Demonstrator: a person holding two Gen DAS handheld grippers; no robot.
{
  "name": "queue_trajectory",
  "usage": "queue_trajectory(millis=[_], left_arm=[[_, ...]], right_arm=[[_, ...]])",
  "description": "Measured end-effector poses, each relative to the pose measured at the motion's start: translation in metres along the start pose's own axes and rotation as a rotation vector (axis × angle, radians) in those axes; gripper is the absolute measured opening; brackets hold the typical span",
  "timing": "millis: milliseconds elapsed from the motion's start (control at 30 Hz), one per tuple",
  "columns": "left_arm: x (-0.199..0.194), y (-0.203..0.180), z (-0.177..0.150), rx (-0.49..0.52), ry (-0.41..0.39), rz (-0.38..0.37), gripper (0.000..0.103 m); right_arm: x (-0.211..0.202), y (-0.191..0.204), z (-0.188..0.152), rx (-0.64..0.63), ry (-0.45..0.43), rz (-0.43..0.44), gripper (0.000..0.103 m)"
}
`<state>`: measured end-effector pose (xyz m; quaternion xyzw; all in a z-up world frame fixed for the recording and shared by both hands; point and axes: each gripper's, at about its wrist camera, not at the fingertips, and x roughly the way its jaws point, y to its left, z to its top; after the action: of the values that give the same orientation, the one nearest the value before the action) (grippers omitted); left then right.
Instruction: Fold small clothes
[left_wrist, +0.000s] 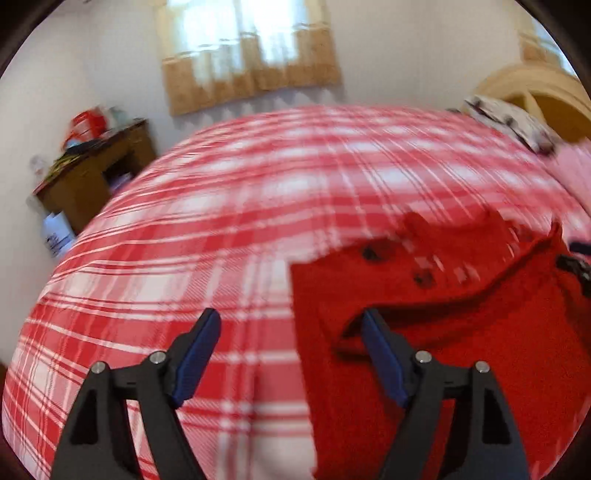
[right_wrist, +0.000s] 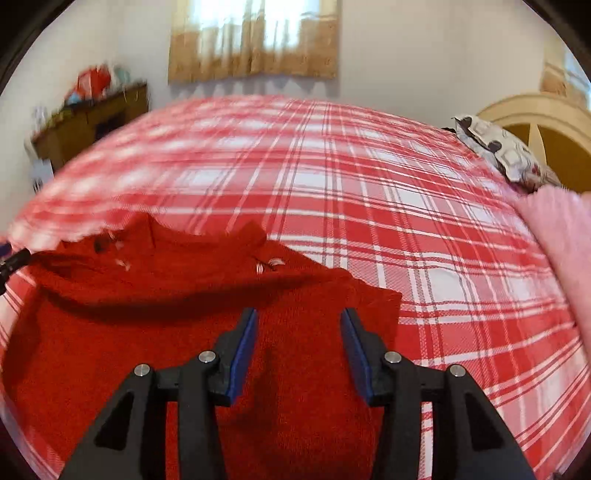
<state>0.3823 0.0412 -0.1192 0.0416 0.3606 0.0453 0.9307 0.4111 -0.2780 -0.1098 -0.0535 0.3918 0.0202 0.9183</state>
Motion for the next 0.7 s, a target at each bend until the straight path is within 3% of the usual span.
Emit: queue_trajectory(millis=[100, 500, 700], left_arm=[[-0.007, 0.021, 0.008, -0.095, -0.027, -0.002, 0.092], [-0.016, 0.023, -0.036, -0.105, 0.015, -0.044, 0.096], [-0.017, 0.011, -0.052, -0.074, 0.026, -0.045, 0.101]], right_arm=[[-0.004, 0.000, -0.015, -0.043, 0.009, -0.023, 0.050], [-0.035, -0.047, -0.067, 0.140, 0.057, 0.109, 0.050], [-0.043, -0.047, -0.100, 0.147, 0.128, 0.165, 0.046]])
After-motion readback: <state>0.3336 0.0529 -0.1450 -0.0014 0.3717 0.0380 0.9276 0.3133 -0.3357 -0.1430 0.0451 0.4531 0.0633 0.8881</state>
